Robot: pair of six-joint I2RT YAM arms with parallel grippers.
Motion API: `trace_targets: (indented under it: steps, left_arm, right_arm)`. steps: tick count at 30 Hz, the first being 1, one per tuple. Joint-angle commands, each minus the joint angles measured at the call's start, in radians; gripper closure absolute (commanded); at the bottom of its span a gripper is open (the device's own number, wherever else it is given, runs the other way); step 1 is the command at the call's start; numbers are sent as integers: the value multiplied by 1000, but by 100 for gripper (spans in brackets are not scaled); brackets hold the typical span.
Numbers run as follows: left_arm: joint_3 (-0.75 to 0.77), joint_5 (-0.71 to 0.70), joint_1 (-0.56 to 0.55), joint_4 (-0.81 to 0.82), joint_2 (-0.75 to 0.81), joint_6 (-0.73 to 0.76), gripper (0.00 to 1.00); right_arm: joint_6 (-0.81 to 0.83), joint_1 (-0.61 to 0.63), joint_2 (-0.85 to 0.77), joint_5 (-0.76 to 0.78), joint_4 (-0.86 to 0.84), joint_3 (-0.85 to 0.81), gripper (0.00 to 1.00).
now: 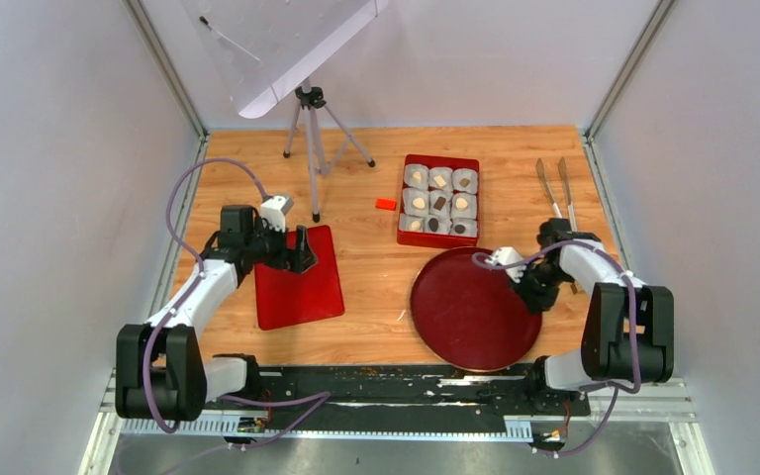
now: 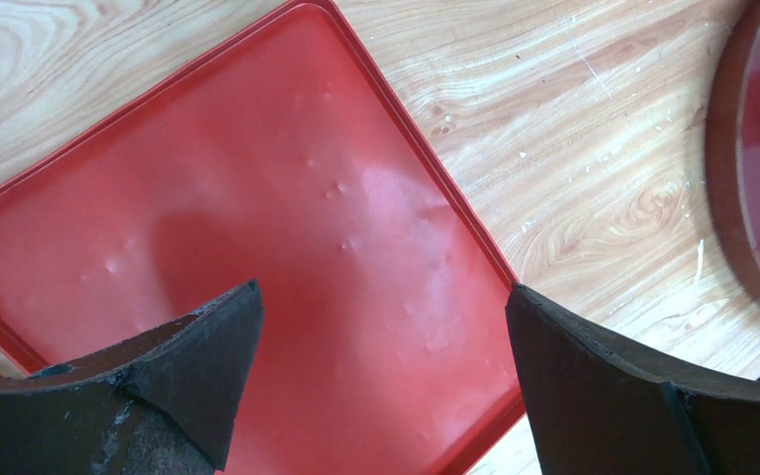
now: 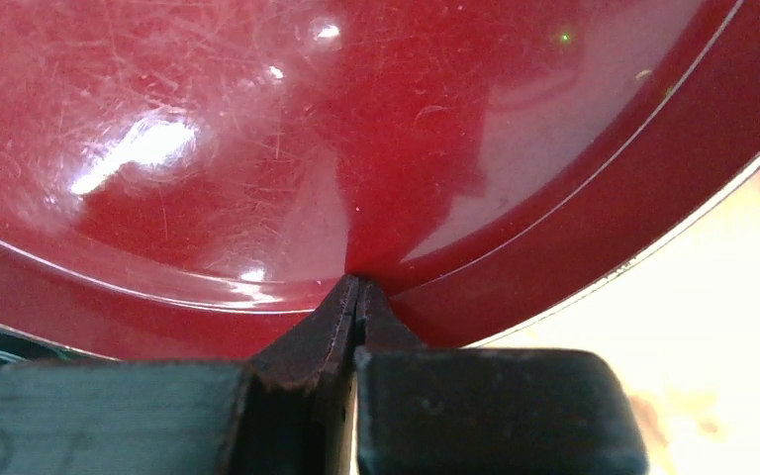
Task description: Pack the chocolate
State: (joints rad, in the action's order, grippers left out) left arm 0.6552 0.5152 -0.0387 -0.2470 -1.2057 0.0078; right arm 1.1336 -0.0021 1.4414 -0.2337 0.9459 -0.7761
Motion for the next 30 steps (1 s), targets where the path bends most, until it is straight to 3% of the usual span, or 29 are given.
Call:
trace_targets:
  steps: [1,10,15,21,25,30]
  left_arm:
    - [9,9,7,43,-17,-3,0]
    - [20,7,-11,45,-34,-3,0]
    - [38,1,-31,32,-45,10,0]
    - [54,-12,-43,23,-57,28,0]
    - [61,-27,-52,8,-60,49,0]
    - [54,-28,-52,9,-55,46,0]
  right_arm:
    - [134,-170,-7,89,-23,20,100]
    - [157,-456,157,122,-73,-143,100]
    - [167,-529,201,153,-111,-190,99]
    - [133,-554,228,207,-178,-200,99]
    - [80,-544,207,134,-91,-247,98]
    - [20,-397,67,56,21,-240,94]
